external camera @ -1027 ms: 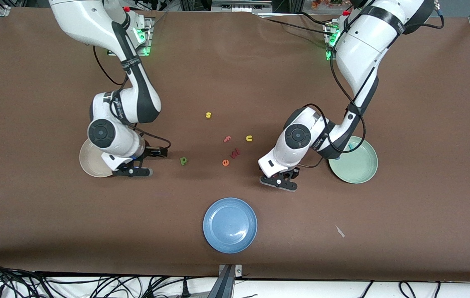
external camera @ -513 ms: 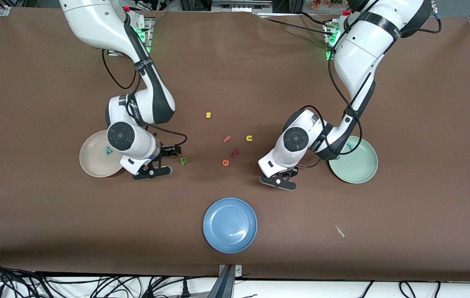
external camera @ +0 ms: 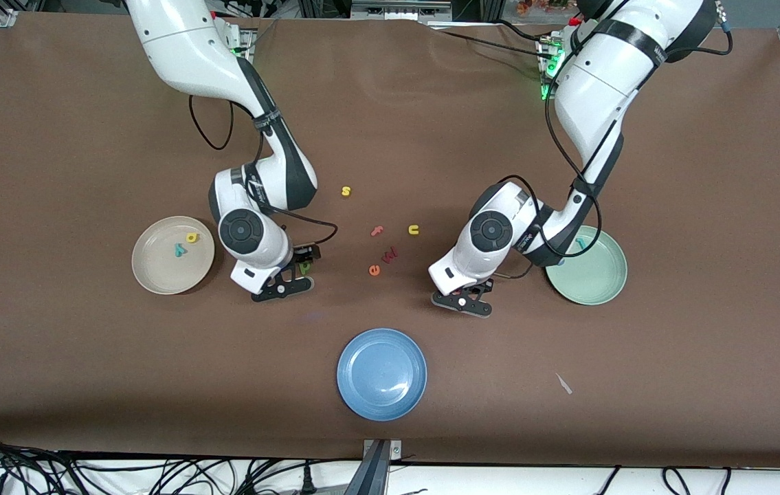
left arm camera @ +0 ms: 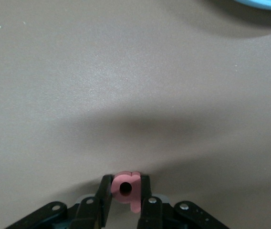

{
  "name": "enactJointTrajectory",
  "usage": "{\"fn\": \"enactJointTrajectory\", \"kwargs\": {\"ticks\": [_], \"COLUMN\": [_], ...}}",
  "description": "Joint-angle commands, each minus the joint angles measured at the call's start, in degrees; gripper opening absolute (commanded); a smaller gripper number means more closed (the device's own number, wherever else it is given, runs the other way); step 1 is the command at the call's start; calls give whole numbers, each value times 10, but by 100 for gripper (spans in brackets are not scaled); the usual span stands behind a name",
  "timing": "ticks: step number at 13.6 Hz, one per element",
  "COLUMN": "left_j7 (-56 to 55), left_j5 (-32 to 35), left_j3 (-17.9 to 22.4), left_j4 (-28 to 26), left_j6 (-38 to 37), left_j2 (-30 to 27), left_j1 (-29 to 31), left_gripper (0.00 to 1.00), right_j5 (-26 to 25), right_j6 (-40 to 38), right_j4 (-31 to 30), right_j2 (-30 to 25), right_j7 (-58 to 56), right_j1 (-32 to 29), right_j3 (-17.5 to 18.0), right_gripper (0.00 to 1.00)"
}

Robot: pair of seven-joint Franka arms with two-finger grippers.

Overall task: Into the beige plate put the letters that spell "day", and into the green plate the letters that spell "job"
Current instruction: 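Grasp the pink q with the left gripper while the right gripper grasps d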

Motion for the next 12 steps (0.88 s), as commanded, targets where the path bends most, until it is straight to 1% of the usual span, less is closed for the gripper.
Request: {"fn": "enactJointTrajectory", "kwargs": {"ticks": [1,2,3,5,6,7,9,10,11,12], "left_j7": [-4,2,24,67,89,116,166,190,206,207], "left_j5": [15,14,14,14,8,8,7,7,7,6], "left_j3": [2,2,2,0,-1,-1,-1,-1,-1,-1], "left_j4": [-3,-3,-3,-3,-3,-3,-3,-3,-4,-5], "left_j6": [-44,-59,-71,-94,-96,-103,-120,-138,-158,-191], "left_j2": [-33,-47,-57,-77,-83,-91,-105,-111,-115,-122], "left_j1": [6,9,20,52,69,83,113,131,143,154], "left_gripper": [7,7,8,10,10,11,11,11,11,13], "right_j5": [-6,-5,-3,-2,-2,0,5,9,9,9], "right_j6": [4,9,18,24,24,24,24,24,24,24], "right_j4": [36,36,36,36,36,36,35,34,33,32], "right_j2": [29,31,34,36,36,36,36,36,36,35], "right_j7": [-6,-2,-4,0,0,3,5,5,5,5], "right_j1": [2,3,3,3,3,2,2,2,3,3], "right_j3": [-2,-2,-2,4,9,10,10,10,10,10], "right_gripper": [100,99,95,91,86,83,81,80,77,75]}}
